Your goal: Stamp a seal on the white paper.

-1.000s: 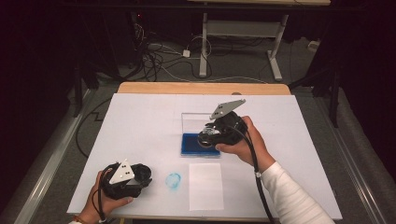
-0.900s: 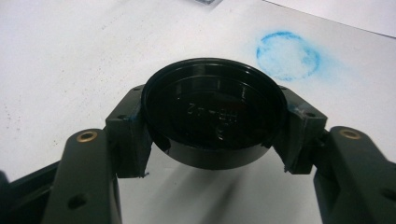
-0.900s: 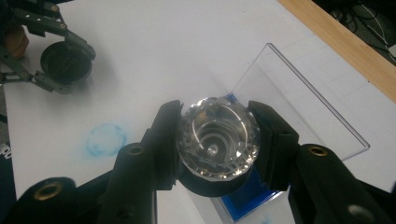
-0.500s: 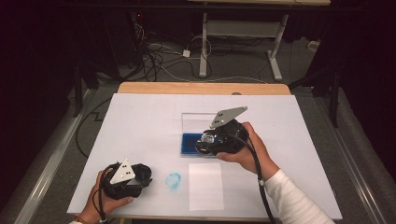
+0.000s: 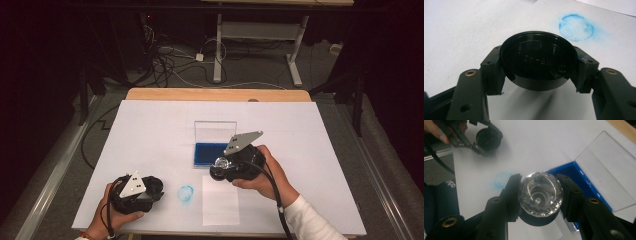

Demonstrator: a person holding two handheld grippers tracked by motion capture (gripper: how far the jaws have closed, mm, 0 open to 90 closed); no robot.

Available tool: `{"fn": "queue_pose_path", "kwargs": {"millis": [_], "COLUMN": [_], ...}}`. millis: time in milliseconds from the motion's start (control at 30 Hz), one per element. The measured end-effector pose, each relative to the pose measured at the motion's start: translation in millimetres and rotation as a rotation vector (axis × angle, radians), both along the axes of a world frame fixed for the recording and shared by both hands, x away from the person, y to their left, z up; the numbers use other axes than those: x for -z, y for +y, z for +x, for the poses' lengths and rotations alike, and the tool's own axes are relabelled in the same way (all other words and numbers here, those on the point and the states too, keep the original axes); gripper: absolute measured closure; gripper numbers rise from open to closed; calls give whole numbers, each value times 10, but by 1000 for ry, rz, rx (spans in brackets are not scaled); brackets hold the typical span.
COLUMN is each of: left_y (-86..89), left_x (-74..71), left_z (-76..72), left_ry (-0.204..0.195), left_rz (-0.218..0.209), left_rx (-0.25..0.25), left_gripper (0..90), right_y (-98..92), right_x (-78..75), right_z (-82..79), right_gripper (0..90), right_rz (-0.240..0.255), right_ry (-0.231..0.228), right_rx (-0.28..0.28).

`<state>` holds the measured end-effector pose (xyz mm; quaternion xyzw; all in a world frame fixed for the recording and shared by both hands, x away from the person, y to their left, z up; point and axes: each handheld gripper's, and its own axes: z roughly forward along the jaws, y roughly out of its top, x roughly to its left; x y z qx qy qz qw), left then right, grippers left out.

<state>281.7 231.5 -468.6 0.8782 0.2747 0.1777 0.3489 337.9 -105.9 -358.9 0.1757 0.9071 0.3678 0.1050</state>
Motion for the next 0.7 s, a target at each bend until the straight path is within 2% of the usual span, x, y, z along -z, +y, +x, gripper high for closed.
{"fn": "queue_pose_path", "kwargs": {"millis": [200, 467, 700], "left_y": [-9, -27, -36], "left_x": [1, 6, 6], "left_z": [-5, -1, -2], "left_ry": [2, 4, 6], "left_rz": [2, 9, 9], "left_rx": [3, 6, 7], "left_gripper": [364, 364, 363], "right_y": [20, 73, 93], "right_x": [196, 402, 571], "right_z": [-76, -181, -192], "right_gripper": [574, 574, 574], "right_rz": [-33, -72, -108], "right_ry": [40, 70, 93], "right_rx": [-23, -51, -62]}}
